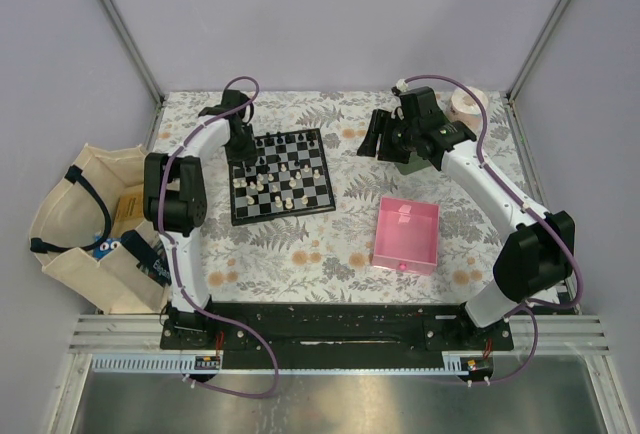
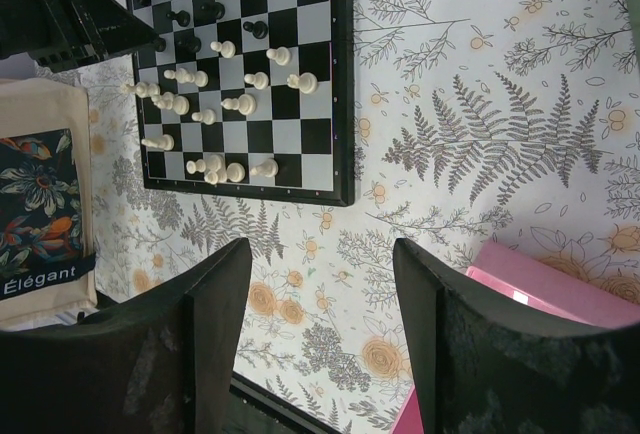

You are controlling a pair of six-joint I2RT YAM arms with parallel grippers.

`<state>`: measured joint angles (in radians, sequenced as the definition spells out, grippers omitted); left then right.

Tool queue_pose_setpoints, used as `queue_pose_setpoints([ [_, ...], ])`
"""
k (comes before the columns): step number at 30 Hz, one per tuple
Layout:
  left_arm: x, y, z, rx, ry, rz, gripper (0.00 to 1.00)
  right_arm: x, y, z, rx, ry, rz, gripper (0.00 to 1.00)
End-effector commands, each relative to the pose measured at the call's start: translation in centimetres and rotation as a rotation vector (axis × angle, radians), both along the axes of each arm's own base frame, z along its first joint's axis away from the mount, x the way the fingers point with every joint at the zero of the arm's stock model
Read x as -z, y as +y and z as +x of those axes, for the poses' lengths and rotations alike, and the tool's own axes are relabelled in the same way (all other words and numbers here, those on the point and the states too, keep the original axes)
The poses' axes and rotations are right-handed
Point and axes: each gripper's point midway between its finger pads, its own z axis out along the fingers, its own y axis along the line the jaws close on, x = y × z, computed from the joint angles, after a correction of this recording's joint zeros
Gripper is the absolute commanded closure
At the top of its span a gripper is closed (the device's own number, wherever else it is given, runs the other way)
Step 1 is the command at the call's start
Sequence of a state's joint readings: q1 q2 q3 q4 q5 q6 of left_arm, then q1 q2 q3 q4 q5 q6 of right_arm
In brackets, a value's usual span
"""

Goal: Set up the chess pieces on the board

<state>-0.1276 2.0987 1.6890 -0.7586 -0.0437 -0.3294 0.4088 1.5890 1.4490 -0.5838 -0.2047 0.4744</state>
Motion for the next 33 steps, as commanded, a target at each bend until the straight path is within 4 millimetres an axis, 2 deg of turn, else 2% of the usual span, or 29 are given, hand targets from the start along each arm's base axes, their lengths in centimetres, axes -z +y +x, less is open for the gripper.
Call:
queue_pose_setpoints([
  [1, -0.2, 0.8, 0.8, -0.025, -0.024, 0.045, 0.6, -1.2, 0.3, 0.2, -0.024, -0.021, 0.019, 0.32],
  [12, -0.5, 0.8, 1.6, -0.032, -0.032, 0.049, 0.63, -1.1, 0.3, 0.1, -0.024, -0.016, 0.019, 0.32],
  [17, -0.9, 0.8, 1.7, -0.029, -0.041, 0.044, 0.74, -0.9, 0.4, 0.1, -0.028, -0.009, 0.023, 0.32],
  [23, -0.5, 0.7, 1.3, -0.025, -0.027, 0.045, 0.76, -0.8, 0.2, 0.2, -0.023, -0.005, 0.024, 0.32],
  [25, -0.3, 0.7, 1.2, -0.023, -0.022, 0.045, 0.85, -0.8, 0.2, 0.1, -0.025, -0.006, 0.022, 0.32],
  [29, -1.3, 0.4, 1.6, -0.02, -0.045, 0.026, 0.95, -0.8, 0.2, 0.1, -0.023, -0.006, 0.022, 0.32],
  [33, -3.4, 0.0, 2.6, -0.012, -0.102, 0.006, 1.0, -0.7, 0.1, 0.2, -0.02, -0.005, 0.02, 0.32],
])
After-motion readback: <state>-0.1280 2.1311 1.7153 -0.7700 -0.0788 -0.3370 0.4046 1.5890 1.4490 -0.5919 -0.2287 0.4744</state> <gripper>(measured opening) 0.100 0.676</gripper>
